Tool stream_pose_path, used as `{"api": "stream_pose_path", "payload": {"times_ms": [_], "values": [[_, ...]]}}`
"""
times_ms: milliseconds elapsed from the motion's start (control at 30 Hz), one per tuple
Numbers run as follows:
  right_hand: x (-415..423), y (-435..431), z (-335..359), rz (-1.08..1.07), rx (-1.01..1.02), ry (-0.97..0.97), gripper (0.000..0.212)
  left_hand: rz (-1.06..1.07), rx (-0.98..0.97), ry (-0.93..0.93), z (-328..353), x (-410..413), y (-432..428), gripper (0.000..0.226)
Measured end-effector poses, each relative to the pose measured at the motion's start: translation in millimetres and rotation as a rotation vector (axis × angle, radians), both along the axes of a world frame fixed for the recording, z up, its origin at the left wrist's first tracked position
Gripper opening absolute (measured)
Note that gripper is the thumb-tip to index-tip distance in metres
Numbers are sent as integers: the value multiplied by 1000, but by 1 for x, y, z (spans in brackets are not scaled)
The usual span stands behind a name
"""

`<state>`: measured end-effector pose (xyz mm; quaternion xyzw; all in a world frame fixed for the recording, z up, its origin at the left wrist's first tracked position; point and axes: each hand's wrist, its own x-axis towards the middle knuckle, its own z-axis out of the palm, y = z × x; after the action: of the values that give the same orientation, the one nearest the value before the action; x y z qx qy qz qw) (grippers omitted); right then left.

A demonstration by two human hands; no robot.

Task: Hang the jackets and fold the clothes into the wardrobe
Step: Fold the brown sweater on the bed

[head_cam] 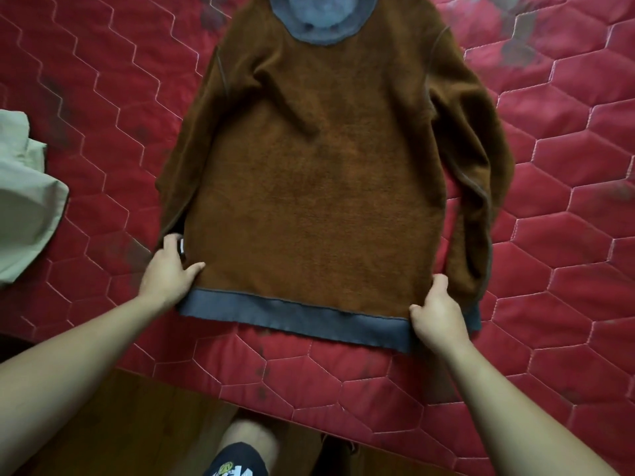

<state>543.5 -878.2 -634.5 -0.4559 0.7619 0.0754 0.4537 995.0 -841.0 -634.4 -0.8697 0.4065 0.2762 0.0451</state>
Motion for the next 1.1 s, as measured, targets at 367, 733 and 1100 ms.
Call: {"api": "stream_pose_path", "payload": {"times_ms": [367, 733, 1100], "values": [[60, -97, -23, 844, -339, 221, 90, -687, -161, -32, -40, -82, -117, 75], [101, -223, -22, 822, -610, 190, 79, -621, -393, -56, -53, -84, -256, 64], [97, -308, -31, 764, -435, 345, 107, -579, -94, -36, -69, -16, -307, 83]]}}
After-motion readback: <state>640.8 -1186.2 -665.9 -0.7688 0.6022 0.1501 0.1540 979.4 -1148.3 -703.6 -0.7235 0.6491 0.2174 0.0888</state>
